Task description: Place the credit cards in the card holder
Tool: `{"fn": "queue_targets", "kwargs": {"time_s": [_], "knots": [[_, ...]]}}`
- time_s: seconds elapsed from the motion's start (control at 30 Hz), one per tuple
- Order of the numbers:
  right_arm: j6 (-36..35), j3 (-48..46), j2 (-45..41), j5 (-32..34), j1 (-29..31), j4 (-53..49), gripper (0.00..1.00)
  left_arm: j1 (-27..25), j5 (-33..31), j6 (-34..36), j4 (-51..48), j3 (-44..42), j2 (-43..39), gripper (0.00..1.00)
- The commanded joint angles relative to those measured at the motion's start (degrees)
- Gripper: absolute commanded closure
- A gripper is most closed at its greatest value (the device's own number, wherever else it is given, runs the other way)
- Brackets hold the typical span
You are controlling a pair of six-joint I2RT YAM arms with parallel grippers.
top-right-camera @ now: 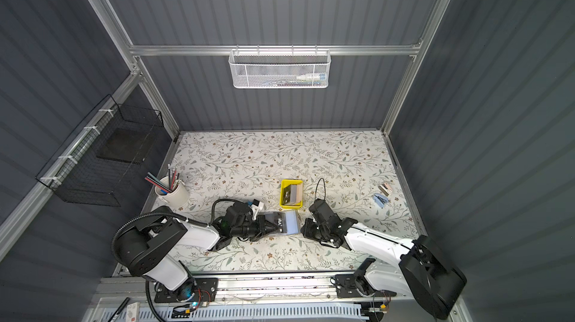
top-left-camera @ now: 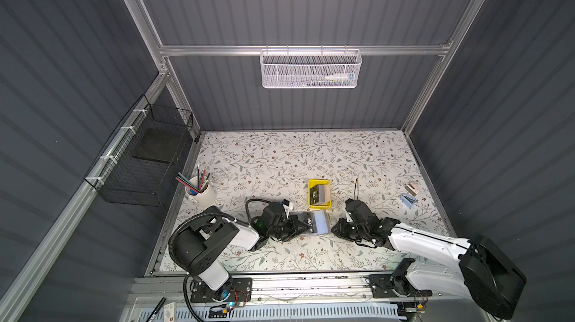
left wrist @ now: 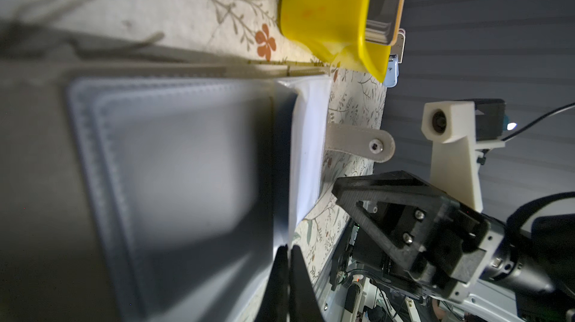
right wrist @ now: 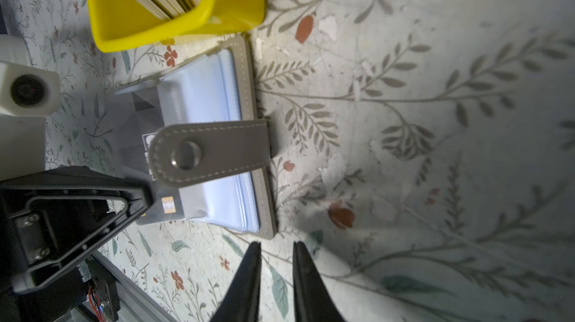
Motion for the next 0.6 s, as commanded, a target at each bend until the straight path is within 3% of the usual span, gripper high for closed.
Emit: {"fn": "queue_targets", "kwargs": {"time_s": [0.0,0.57], "knots": [[0.6,-0.6,-1.8,2.1,-0.1,-3.3,0.77,-0.5,1.3,1.6,-2.5,-0.4,-0.9,1.00],[1.2,-0.4,-5.7,2.6,-0.1,-6.6,0.77,-2.5,0.5,2.7,-7.0,1.9,-1.2,1.00]]}}
